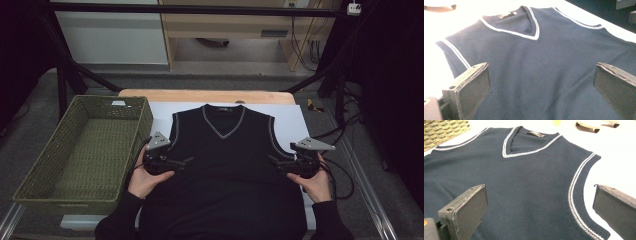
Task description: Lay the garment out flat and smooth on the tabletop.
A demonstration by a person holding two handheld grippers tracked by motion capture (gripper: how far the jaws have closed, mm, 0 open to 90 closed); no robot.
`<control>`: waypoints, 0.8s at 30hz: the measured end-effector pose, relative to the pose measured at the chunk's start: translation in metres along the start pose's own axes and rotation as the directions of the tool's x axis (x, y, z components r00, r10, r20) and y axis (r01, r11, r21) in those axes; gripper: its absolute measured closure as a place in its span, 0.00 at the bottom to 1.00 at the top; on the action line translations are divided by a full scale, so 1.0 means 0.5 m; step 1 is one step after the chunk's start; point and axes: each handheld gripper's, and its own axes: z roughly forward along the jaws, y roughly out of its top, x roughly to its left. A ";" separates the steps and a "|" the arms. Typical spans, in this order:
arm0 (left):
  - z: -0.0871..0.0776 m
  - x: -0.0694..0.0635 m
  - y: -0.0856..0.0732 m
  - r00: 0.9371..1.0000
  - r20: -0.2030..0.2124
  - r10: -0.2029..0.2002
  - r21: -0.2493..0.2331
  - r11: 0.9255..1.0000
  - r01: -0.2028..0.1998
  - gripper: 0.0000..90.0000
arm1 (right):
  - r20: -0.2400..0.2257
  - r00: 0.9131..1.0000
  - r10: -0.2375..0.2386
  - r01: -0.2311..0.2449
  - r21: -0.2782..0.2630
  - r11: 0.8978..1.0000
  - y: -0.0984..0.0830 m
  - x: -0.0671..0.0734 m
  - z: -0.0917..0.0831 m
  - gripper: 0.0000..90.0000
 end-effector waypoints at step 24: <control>0.069 0.092 0.042 0.994 -0.087 -0.064 0.019 0.998 0.065 0.00 | 0.060 0.998 -0.006 0.004 0.038 0.999 0.047 -0.045 0.071 0.01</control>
